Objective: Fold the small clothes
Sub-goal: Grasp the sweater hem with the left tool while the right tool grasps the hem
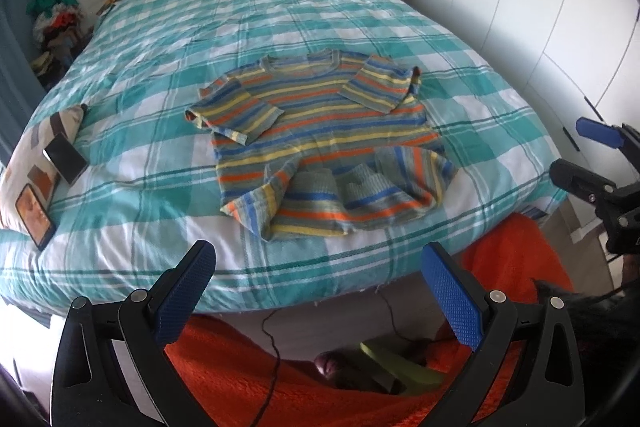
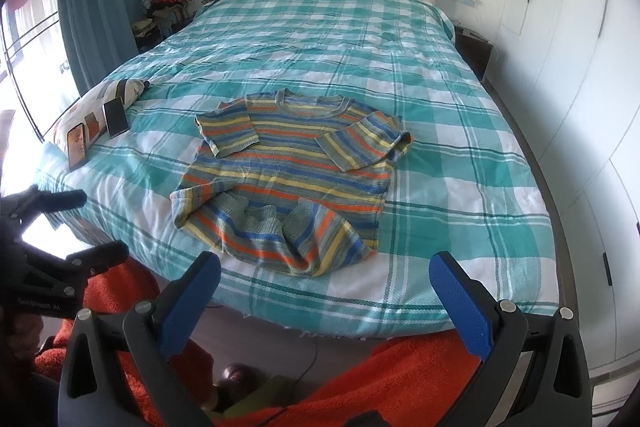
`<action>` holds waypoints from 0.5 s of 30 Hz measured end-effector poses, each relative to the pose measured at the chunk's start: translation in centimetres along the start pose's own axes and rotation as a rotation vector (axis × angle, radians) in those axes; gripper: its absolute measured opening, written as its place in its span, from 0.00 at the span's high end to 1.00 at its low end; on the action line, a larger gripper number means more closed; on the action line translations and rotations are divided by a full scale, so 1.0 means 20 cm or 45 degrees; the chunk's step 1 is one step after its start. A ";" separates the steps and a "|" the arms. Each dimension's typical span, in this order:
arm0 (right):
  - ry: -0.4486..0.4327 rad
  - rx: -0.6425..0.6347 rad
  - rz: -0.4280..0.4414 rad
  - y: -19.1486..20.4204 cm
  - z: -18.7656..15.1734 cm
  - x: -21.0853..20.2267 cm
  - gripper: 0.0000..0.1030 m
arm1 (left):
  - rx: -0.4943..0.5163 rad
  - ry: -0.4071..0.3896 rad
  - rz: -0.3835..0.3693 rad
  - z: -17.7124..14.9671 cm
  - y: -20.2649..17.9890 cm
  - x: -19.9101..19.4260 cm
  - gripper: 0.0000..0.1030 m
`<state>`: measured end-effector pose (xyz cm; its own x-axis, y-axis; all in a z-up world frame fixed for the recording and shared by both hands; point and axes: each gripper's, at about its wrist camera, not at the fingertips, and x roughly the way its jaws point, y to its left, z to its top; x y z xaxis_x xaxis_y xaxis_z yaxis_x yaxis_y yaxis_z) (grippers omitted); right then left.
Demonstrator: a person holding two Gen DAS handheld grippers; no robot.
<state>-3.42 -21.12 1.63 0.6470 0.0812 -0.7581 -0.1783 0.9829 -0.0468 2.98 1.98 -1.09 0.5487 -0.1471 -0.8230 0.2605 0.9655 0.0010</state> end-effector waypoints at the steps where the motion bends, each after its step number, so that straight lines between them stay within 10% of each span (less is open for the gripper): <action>1: -0.017 -0.036 0.000 -0.02 -0.01 0.01 0.00 | 0.014 -0.008 0.019 -0.01 0.06 0.03 0.00; 7: 0.054 -0.154 0.014 -0.30 -0.03 0.32 0.00 | 0.028 0.103 -0.172 -0.01 0.25 0.43 0.01; 15: 0.356 -0.345 0.425 -0.12 0.16 1.05 0.16 | 0.199 0.250 -0.196 0.14 0.26 0.92 0.18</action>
<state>12.89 -21.35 -12.05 0.3057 0.2993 -0.9039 -0.5512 0.8297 0.0883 16.63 3.72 -14.73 0.3326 -0.2305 -0.9145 0.4565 0.8878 -0.0577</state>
